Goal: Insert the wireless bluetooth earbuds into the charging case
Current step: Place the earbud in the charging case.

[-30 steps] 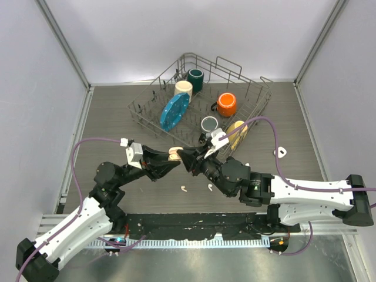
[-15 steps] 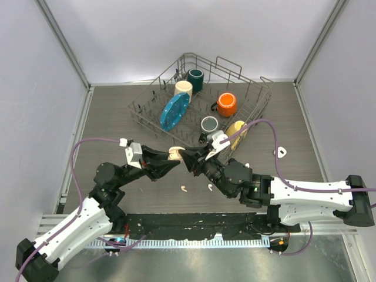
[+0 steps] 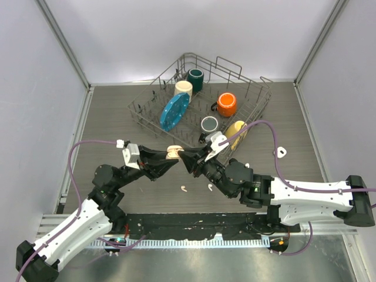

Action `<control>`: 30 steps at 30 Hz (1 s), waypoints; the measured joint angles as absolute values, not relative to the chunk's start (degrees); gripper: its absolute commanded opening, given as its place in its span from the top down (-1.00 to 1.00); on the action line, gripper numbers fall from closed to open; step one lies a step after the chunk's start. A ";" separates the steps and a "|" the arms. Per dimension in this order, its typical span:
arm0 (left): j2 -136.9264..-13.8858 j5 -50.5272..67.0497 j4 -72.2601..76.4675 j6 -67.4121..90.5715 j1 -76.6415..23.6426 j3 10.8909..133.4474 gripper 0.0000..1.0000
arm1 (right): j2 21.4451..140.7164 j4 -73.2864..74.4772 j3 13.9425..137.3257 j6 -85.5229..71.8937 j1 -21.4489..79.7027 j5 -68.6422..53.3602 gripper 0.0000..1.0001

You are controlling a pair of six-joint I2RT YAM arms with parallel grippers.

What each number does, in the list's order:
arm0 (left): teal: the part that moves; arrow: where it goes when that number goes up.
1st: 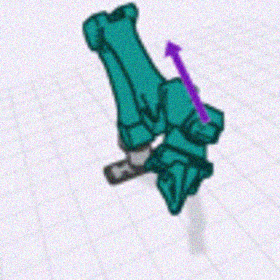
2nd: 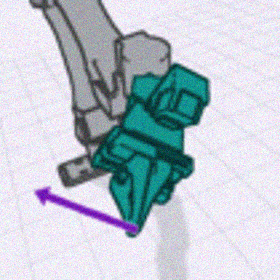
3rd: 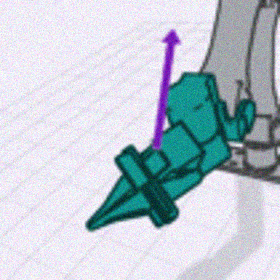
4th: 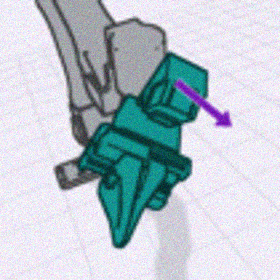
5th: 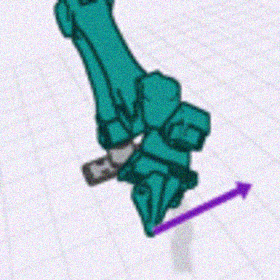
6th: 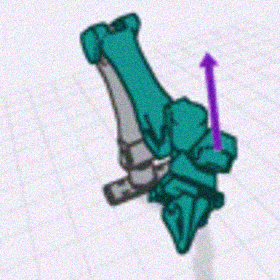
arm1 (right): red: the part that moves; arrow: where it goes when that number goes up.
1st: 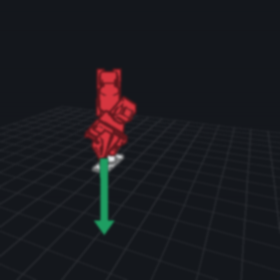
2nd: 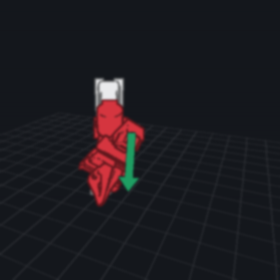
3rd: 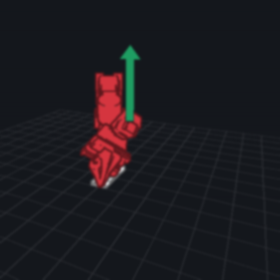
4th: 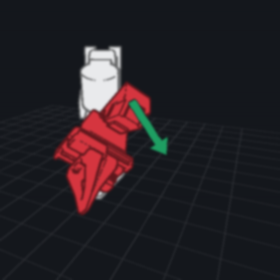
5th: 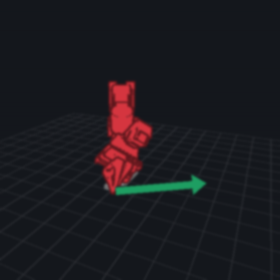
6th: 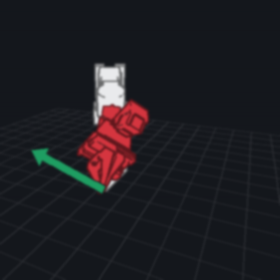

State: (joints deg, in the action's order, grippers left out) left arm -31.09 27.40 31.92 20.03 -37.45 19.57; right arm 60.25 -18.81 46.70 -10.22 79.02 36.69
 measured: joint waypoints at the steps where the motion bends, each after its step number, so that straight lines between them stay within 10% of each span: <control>1: -31.09 27.42 32.08 20.03 -37.45 19.57 1.00 | 60.25 -18.76 46.70 -10.22 79.02 36.51 0.96; 9: -31.09 27.11 32.51 19.92 -37.45 19.49 1.00 | 61.65 -16.64 47.86 -10.66 79.00 35.62 0.74; 19: -30.55 26.37 33.71 19.49 -37.45 19.31 1.00 | 61.56 -11.40 51.35 -14.79 78.96 34.83 -0.51; 30: -29.85 25.36 35.24 19.20 -37.43 19.31 1.00 | 54.68 -5.63 53.32 -23.11 78.22 34.20 -0.69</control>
